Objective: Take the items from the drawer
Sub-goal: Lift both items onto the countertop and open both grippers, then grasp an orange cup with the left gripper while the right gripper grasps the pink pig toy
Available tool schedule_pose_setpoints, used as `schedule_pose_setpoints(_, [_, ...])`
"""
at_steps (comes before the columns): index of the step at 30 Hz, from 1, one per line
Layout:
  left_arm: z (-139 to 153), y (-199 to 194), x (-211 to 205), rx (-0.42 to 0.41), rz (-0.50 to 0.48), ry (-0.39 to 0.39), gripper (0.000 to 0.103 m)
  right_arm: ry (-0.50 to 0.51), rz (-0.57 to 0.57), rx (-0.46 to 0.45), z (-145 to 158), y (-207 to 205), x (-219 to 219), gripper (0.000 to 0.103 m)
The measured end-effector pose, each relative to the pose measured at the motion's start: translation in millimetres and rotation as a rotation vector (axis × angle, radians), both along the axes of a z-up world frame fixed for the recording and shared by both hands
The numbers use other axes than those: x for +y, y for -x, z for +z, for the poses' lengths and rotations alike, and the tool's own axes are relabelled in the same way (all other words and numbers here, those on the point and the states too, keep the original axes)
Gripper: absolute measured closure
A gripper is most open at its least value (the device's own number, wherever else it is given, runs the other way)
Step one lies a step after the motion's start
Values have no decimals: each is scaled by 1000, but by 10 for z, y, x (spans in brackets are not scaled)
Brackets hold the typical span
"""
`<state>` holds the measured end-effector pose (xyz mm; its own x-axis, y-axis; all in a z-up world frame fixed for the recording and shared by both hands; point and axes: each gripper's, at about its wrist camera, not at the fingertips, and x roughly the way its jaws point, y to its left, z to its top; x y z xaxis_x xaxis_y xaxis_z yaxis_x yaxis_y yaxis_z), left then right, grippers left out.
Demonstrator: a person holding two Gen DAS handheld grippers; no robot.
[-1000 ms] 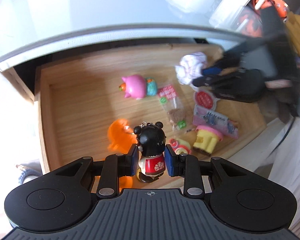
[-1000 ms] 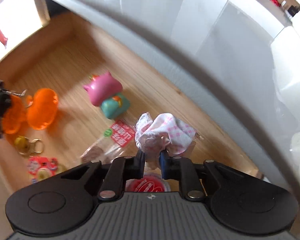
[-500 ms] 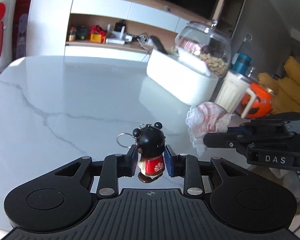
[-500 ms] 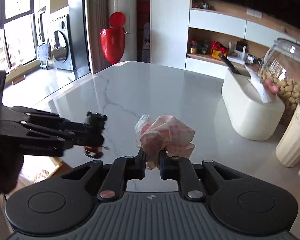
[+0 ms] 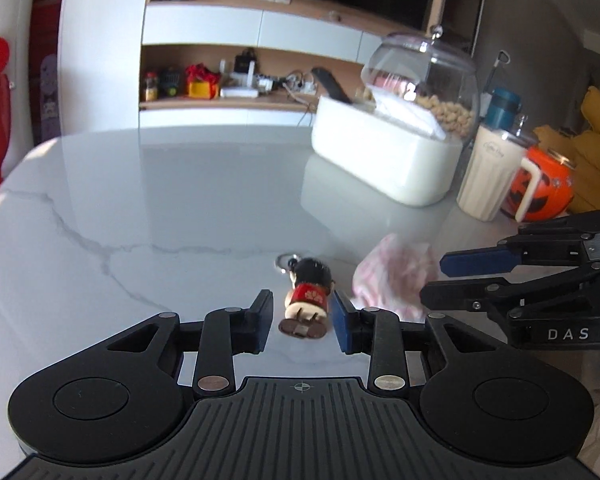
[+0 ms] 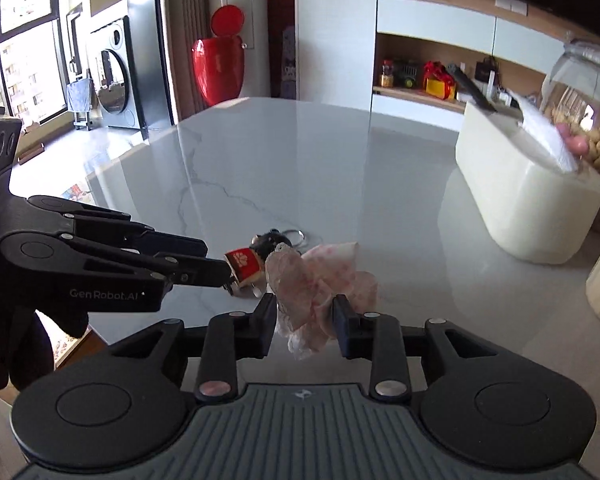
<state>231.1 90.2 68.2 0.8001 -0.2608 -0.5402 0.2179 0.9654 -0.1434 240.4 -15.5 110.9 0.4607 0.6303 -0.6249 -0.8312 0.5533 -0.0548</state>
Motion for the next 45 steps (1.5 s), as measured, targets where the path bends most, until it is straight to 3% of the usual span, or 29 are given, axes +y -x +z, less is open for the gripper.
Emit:
schedule_pose_setpoints(3, [181, 296, 96, -26, -71, 10, 68, -32, 20, -64, 229, 188, -228, 64])
schedule_pose_setpoints(5, [207, 463, 157, 10, -130, -11, 68, -68, 41, -65, 339, 289, -435, 60])
schedule_pose_setpoints(9, [-20, 649, 238, 226, -201, -53, 68, -104, 67, 6, 378, 402, -820, 51])
schedule_pose_setpoints(11, [-210, 707, 243, 326, -219, -96, 68, -76, 96, 62, 265, 463, -940, 51])
schedule_pose_setpoints(15, [-686, 787, 227, 488, -233, -199, 68, 54, 115, 84, -116, 600, -962, 51])
schedule_pose_setpoints(18, [-938, 703, 149, 558, -269, -257, 69, 104, 118, 129, -373, 658, -919, 51])
schedule_pose_setpoints(26, [-1334, 338, 130, 693, -275, -256, 70, 196, 180, 130, -653, 926, -902, 51])
schedule_pose_setpoints(29, [-1465, 251, 93, 711, -260, -314, 70, 202, 181, 148, -680, 919, -910, 51])
schedule_pose_setpoints(35, [-1699, 191, 69, 780, -297, -339, 71, 210, 184, 165, -684, 876, -883, 51])
schedule_pose_setpoints(36, [-1713, 192, 61, 787, -307, -337, 72, 213, 185, 167, -696, 864, -869, 51])
schedule_pose_setpoints(39, [-1653, 200, 37, 764, -335, -315, 88, 227, 187, 157, -706, 864, -855, 51])
schedule_pose_setpoints(42, [-1676, 192, 23, 810, -325, -278, 89, 271, 213, 85, -720, 897, -779, 51])
schedule_pose_setpoints(45, [-1632, 231, -17, 807, -363, -271, 94, 322, 267, 16, -768, 929, -645, 51])
